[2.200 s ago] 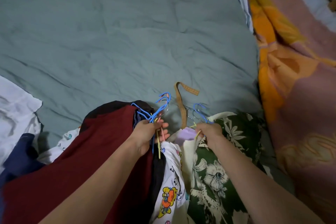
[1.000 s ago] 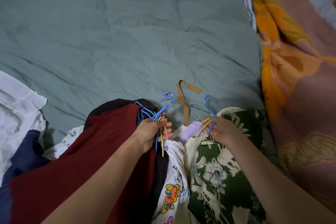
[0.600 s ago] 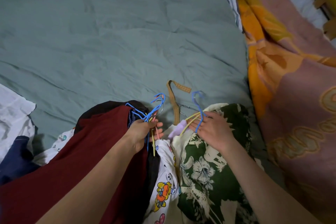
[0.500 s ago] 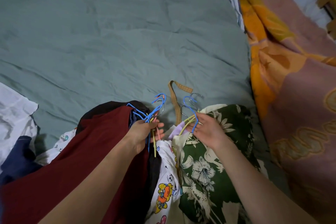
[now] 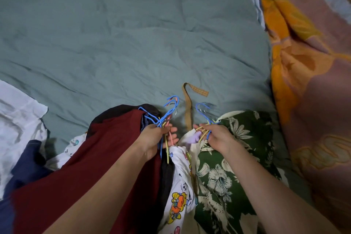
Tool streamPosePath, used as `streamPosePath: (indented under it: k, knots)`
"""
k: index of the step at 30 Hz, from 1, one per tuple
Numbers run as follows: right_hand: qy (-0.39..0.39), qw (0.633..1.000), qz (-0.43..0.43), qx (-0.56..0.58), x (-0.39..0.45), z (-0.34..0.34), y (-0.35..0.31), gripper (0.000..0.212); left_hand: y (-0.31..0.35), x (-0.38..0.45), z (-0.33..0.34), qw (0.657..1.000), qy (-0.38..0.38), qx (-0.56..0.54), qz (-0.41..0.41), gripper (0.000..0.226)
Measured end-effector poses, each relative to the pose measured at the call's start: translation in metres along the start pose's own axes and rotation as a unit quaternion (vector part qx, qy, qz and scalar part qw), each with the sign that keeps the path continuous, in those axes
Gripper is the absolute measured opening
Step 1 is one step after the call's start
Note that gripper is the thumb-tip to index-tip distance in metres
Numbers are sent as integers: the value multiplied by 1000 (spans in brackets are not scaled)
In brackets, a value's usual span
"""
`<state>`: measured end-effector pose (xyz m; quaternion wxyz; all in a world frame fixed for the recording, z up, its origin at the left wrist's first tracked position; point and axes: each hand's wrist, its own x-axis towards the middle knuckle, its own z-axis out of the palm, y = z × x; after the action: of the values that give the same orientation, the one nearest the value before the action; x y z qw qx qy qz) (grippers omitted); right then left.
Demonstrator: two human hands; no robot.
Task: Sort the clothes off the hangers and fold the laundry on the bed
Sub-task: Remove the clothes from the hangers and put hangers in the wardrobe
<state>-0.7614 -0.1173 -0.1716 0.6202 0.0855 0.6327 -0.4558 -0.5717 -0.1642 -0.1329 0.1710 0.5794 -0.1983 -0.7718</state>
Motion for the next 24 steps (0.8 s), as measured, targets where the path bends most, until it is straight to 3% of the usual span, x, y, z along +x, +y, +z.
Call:
streamPosePath:
  k: [3,8,10,14,21,24]
  knots:
    - [-42,997,-32,59,-27,1,-16,13,8,-9,-4,1000,0,-13,8,12]
    - [-23,996,-68,-43,-106,-13,-49,22,34,-43,-11,999,-26,-30,33,14]
    - [-61,991,-80,-94,-132,-16,-61,30,41,-63,-11,998,-36,-23,42,14]
    - [-40,993,-96,-59,-173,-14,-88,22,49,-117,-8,995,-74,-6,62,13]
    - [-95,941,-243,-214,-299,-12,-105,13,61,-232,-10,982,-113,30,152,13]
    - [-122,921,-295,-222,-353,-5,-93,16,69,-290,-13,968,-133,26,212,15]
